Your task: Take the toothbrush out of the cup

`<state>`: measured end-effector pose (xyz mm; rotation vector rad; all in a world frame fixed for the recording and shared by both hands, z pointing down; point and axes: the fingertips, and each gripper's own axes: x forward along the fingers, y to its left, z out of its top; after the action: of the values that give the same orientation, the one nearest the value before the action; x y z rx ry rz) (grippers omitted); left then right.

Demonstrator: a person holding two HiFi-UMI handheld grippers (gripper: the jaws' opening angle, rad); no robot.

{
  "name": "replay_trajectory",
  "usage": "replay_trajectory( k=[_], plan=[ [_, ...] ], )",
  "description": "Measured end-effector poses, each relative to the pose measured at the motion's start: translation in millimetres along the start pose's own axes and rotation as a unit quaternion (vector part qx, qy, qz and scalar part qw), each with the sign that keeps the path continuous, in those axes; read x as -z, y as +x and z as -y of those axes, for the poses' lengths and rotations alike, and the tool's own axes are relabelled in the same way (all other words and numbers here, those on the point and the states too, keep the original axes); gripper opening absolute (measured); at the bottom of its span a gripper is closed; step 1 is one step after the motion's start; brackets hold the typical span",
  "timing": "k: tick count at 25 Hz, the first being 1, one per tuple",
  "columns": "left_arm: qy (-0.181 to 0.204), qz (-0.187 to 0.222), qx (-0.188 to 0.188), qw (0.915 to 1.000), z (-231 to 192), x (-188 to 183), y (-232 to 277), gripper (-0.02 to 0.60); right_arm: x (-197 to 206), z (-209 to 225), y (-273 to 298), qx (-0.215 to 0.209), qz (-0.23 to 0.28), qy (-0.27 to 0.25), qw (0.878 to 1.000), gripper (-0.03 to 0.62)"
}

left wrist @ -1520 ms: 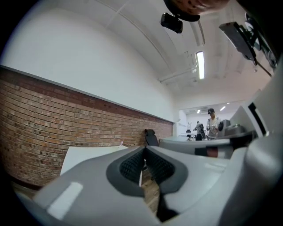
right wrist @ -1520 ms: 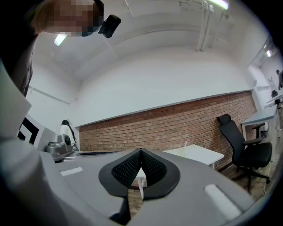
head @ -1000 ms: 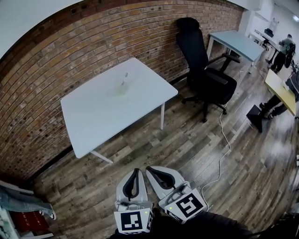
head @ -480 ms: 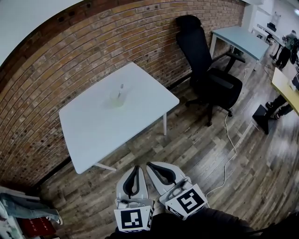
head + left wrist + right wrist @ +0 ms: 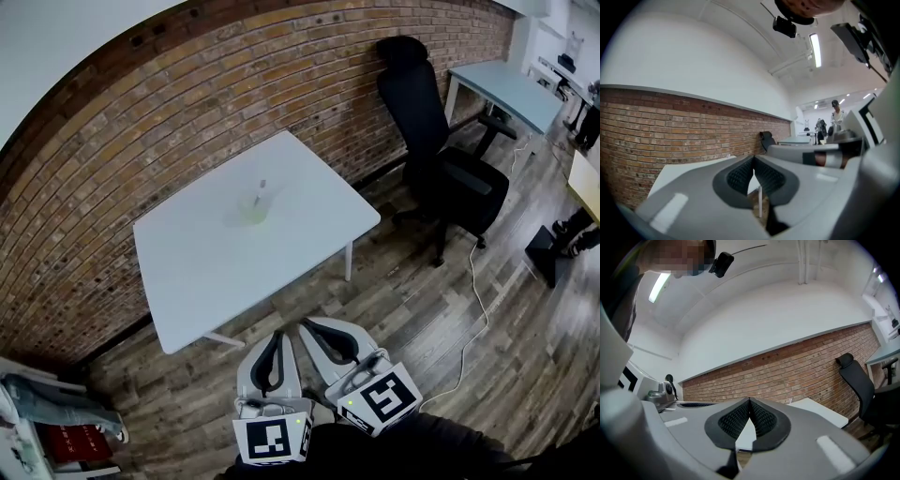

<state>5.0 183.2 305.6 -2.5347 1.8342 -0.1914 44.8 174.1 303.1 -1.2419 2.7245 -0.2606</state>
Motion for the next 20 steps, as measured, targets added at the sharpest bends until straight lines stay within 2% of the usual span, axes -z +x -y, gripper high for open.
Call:
replay_trajectory(
  k=[5,14,20],
  plan=[
    [-0.01,-0.009,-0.024,0.9996,-22,5,11,0.008,5,2,22,-0.014,-0.012,0.004,1.0,0.0],
    [-0.035,-0.024,-0.036,0.9984,-59,23,45,0.008,24,15,69,-0.023,-0.044,0.002,0.999,0.0],
    [-0.047,-0.037,-0.034,0.9976,-84,36,74,0.008,39,30,106,-0.015,-0.067,0.011,0.998,0.0]
  ],
)
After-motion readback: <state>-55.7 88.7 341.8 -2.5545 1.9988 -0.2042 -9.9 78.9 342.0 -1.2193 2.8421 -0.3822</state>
